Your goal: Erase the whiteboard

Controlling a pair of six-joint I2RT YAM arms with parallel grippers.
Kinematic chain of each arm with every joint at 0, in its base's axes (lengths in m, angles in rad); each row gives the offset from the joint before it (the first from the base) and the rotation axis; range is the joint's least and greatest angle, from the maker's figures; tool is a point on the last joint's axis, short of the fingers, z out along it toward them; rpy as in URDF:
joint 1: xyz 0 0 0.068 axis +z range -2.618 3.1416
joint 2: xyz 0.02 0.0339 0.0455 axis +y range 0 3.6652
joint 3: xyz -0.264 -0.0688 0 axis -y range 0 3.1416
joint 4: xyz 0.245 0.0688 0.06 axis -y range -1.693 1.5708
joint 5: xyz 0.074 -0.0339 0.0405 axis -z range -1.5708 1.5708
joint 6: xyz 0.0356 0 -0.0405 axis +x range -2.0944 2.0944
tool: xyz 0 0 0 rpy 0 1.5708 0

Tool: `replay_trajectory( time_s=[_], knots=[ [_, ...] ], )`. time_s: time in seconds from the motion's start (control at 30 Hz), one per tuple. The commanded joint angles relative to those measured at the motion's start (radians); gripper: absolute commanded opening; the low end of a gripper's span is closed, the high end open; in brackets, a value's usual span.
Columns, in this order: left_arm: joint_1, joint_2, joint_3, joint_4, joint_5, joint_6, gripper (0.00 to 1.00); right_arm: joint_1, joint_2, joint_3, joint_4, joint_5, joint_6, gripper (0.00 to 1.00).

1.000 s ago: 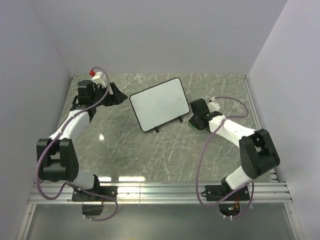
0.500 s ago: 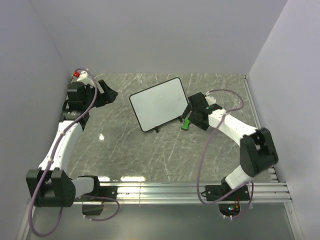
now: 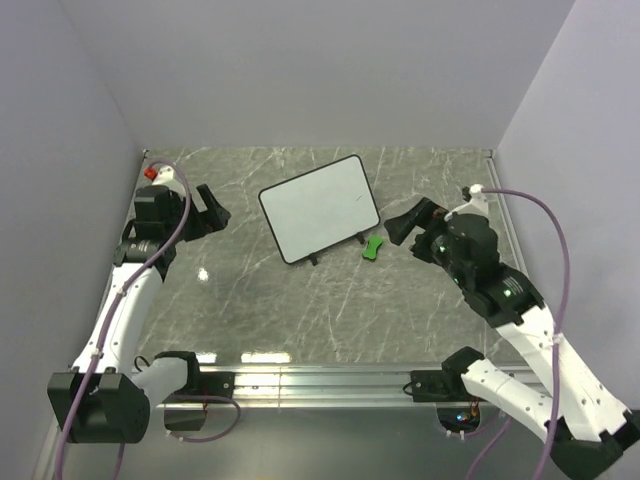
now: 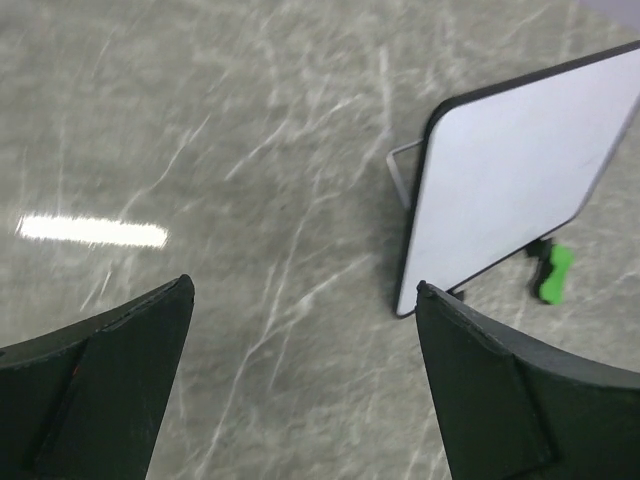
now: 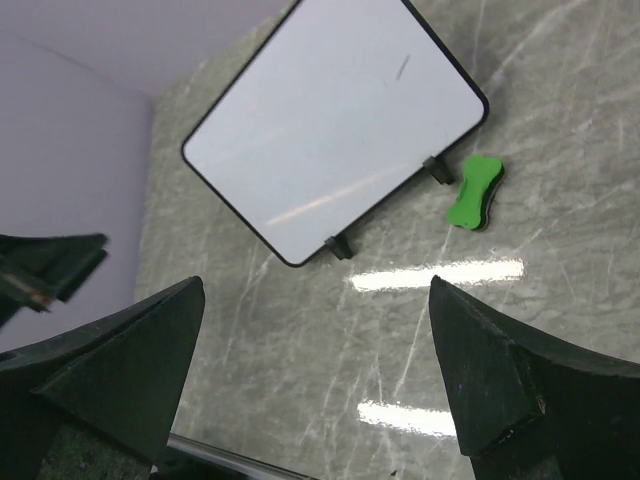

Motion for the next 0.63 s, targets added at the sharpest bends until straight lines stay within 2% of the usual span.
replay_trajectory(
  time_s=[0.0,0.1,0.27,0.6],
  knots=[
    [-0.004,-0.055,-0.046,-0.065,-0.104,0.009,0.98,0.000,-0.039,-0.004,-0.020,-0.005,-0.030,1.00],
    [-0.007,-0.079,-0.085,-0.078,-0.170,-0.010,0.99,-0.002,-0.093,-0.013,-0.034,0.020,-0.047,1.00],
    [-0.007,-0.073,-0.071,-0.064,-0.185,0.000,0.99,-0.002,-0.158,-0.027,-0.037,0.047,-0.059,1.00],
    [-0.007,-0.098,-0.078,-0.073,-0.236,0.001,0.99,-0.002,-0.069,0.054,-0.006,0.001,-0.068,1.00]
  ],
)
